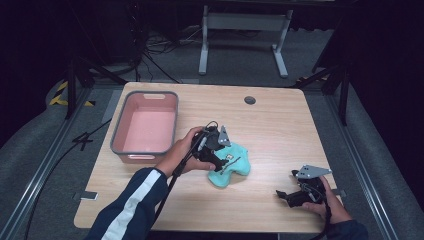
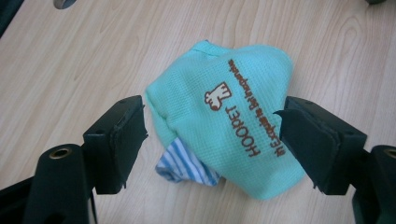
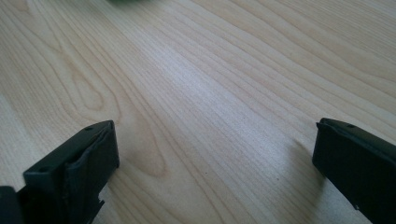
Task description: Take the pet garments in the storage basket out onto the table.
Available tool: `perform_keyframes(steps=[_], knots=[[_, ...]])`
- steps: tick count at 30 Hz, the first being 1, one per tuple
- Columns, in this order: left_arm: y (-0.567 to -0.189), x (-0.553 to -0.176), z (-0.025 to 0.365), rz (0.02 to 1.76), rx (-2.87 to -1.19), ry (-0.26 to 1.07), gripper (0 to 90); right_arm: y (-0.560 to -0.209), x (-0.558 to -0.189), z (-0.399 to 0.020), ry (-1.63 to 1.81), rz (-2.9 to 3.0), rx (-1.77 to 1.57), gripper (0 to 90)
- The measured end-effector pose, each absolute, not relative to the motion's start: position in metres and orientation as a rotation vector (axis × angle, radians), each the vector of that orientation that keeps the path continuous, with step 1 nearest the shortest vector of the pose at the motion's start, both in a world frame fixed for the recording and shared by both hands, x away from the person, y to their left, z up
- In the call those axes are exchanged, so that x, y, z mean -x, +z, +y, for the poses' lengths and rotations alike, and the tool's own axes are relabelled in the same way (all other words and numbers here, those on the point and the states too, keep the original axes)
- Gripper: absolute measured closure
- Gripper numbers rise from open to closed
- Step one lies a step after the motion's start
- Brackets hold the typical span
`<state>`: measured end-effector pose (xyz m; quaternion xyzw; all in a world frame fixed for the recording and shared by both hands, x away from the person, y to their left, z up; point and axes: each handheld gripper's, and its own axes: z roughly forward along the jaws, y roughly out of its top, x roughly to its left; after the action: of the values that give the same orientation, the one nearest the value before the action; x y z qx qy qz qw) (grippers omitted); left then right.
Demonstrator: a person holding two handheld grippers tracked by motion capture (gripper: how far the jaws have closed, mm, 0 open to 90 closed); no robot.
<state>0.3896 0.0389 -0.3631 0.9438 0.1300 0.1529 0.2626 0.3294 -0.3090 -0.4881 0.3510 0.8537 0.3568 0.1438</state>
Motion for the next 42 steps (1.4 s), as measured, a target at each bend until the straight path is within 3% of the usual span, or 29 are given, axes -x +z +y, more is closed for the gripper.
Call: perform_keyframes(steps=[42], knots=[[-0.395, -0.326, 0.143, 0.355, -2.645, 0.407, 25.0, -0.488, -0.329, -0.309, 1.028, 2.46, -1.014, 0.6]])
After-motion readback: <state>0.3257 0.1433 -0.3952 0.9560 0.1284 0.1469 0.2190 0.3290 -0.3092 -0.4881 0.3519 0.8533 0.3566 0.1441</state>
